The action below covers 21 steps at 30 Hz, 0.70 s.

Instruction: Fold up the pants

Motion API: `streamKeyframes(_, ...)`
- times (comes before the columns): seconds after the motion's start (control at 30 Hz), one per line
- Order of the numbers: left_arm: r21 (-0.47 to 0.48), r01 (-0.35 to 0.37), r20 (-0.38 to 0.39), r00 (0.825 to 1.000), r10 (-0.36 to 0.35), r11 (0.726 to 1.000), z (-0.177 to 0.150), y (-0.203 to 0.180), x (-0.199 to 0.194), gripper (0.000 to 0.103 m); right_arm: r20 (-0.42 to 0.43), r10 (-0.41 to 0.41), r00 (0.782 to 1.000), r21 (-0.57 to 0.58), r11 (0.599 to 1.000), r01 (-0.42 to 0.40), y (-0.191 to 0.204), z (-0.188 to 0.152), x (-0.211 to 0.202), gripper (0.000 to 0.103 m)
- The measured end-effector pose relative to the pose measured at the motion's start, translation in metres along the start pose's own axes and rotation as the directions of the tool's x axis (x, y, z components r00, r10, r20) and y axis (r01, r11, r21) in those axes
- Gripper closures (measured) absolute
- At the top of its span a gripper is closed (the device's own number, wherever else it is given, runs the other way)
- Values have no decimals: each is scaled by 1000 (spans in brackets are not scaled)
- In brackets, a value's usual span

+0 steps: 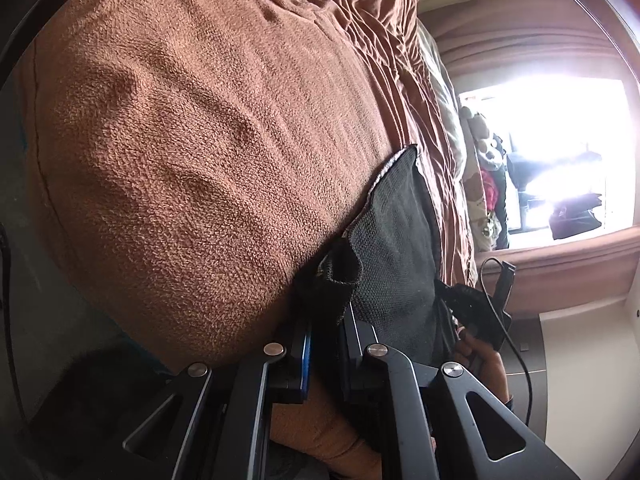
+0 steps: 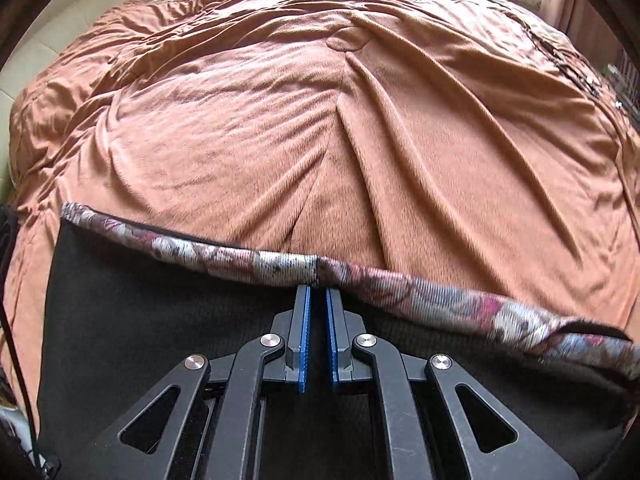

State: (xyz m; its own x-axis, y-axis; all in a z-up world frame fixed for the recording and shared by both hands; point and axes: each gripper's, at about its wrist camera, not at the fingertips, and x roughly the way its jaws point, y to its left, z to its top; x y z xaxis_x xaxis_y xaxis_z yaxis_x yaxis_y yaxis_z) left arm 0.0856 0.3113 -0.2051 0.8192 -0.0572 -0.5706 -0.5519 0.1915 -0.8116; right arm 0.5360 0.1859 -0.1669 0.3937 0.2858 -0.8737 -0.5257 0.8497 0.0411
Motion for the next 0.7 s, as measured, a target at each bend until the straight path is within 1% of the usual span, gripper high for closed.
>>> streamKeyframes(0.07,-5,1,-3,1000,-1,1000,0,1,-1,91,-10,-5,1000,8,1000,5,1,6,1,98)
streamKeyframes(0.13,0,-1,-6,1000,1,1000,0,0,0,91,-17,6,1000,25,1000,-6,2,10,-4,98)
streamKeyframes(0.2,5,0,-10,1000,0,1000,1,0,0,91,-7,38,999,44,998,-38,-2,7,-16,98)
streamKeyframes(0.27,2,6,-14,1000,-6,1000,2,0,0,91,10,68,998,40,997,-68,-2,1,-32,98)
streamKeyframes(0.33,-4,11,-19,1000,-11,1000,3,1,0,91,27,112,993,42,993,-113,-2,-9,-49,95)
streamKeyframes(0.37,-4,14,-21,1000,-14,1000,4,0,1,90,35,126,991,41,991,-128,-2,-14,-56,83)
streamKeyframes(0.4,-2,18,-25,1000,-18,1000,5,0,2,89,46,140,989,36,989,-141,-2,-20,-63,66)
streamKeyframes(0.47,-7,28,-35,999,-28,1000,7,1,3,89,78,158,984,29,987,-160,-2,-34,-80,46)
streamKeyframes(0.53,-7,35,-42,998,-36,999,8,0,5,89,107,178,978,25,983,-182,-3,-49,-95,44)
streamKeyframes(0.63,20,39,-45,998,-38,999,10,-4,5,89,110,211,971,20,977,-215,-7,-70,-110,44)
streamKeyframes(0.7,37,29,-39,999,-27,999,10,-7,4,92,115,219,969,21,975,-222,-9,-85,-119,44)
